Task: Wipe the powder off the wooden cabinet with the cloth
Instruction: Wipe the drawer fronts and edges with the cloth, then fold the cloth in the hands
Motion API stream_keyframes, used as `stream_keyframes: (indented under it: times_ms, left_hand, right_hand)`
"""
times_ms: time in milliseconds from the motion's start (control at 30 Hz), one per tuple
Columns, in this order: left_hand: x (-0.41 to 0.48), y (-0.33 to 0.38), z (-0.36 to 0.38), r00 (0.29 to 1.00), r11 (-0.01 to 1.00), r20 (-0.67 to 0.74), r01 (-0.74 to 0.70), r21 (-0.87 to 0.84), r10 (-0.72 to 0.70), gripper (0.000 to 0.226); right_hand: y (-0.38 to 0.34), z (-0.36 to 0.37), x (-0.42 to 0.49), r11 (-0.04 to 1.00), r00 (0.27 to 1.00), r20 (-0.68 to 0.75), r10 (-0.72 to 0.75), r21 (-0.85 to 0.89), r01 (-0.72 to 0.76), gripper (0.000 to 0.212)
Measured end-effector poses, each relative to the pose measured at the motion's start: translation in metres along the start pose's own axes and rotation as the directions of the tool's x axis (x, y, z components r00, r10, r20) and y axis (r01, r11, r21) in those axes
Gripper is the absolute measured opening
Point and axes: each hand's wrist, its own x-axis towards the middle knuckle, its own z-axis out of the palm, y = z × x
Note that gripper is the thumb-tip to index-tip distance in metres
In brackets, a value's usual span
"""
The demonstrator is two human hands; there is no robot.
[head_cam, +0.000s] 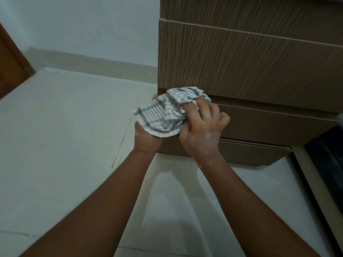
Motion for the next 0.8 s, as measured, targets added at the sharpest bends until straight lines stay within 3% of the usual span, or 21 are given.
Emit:
stream_keyframes:
  times_ms: [67,100,167,300,433,567,633,667,733,800]
  left_hand:
    - [0.003,0.001,0.000,0.992,0.975,-0.052,-0.104,0.197,0.117,0.048]
    - [0.001,0.003,-0.002,0.959,0.909,-0.026,-0.257,0.329,0.281,0.041]
    - [0.001,-0.011,-0.004,0.893,0.834,0.031,-0.431,0.346,0.449,0.044]
    - [-0.005,-0.010,-0.006,0.879,0.806,0.073,-0.462,0.370,0.471,0.045]
    - [-0.006,-0.007,-0.008,0.866,0.803,0.068,-0.487,0.344,0.496,0.044]
    - [-0.008,0.009,-0.024,0.971,0.950,-0.065,-0.208,0.232,0.229,0.022]
    - [-0.002,0.017,-0.041,0.993,0.978,-0.108,0.066,0.197,-0.045,0.036]
    - [0.001,0.020,-0.050,0.971,0.954,-0.091,0.235,0.189,-0.221,0.042]
    - [0.003,0.027,-0.062,0.811,0.794,0.055,0.553,0.254,-0.583,0.045]
    - [0.000,0.035,-0.061,0.581,0.630,0.269,0.607,0.485,-0.768,0.040]
  right_hand:
    - [0.019,0.000,-0.005,0.999,0.998,-0.061,0.032,-0.022,-0.033,0.036]
    - [0.029,-0.001,-0.007,0.998,0.995,-0.091,0.046,-0.031,-0.049,0.035]
    - [0.046,-0.004,-0.010,0.995,0.986,-0.145,0.077,-0.049,-0.085,0.035]
    - [0.079,-0.017,-0.012,0.981,0.947,-0.261,0.186,-0.006,-0.194,0.033]
    - [0.100,-0.029,-0.010,0.954,0.887,-0.357,0.293,0.174,-0.245,0.026]
    - [0.089,-0.042,0.004,0.815,0.871,-0.315,0.378,0.559,-0.151,0.014]
    - [0.077,-0.057,0.018,0.708,0.892,-0.281,0.354,0.704,-0.059,0.009]
    - [0.070,-0.067,0.026,0.634,0.901,-0.250,0.354,0.772,-0.035,0.011]
    - [0.063,-0.087,0.040,0.442,0.906,-0.065,0.418,0.886,-0.140,0.041]
    - [0.069,-0.101,0.052,0.329,0.887,0.237,0.395,0.866,-0.378,0.052]
